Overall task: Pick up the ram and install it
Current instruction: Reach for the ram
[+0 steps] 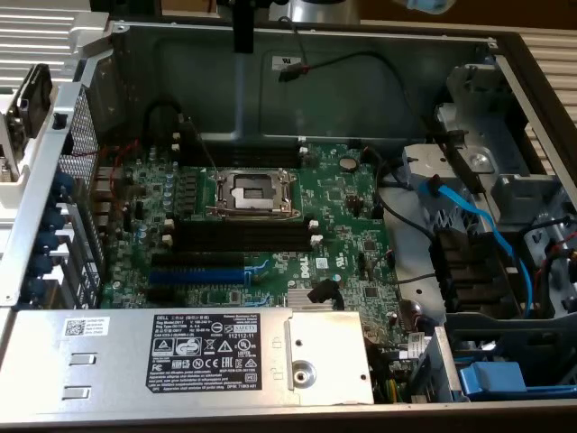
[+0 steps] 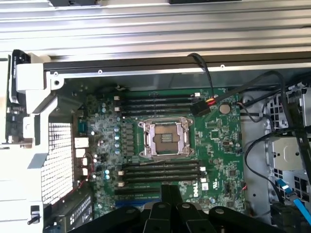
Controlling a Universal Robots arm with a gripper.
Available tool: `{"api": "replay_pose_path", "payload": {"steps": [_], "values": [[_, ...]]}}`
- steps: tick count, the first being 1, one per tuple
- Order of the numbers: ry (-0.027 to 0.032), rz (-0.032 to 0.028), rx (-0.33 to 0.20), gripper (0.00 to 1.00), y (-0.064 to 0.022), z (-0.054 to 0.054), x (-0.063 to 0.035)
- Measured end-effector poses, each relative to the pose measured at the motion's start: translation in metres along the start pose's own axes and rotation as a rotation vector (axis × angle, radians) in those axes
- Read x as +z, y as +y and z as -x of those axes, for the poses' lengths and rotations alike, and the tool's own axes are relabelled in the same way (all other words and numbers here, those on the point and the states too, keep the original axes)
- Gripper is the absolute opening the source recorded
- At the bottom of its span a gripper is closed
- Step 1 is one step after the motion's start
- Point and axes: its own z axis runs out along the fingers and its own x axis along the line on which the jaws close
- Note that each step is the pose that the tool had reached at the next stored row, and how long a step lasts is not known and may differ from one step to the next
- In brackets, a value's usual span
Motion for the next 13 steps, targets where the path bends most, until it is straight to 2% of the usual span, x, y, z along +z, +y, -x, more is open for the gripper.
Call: {"api": "replay_pose_path", "payload": {"steps": [3,7,13], "values": [[0.0024,-0.0014,-0.002,0.11,0.0049,-0.002,-0.01],[0.0025,-0.0026,-0.002,0.11,0.0132,-0.01,-0.0133],[0.0024,-0.0025,-0.002,0.11,0.0191,-0.034,-0.0137]]}}
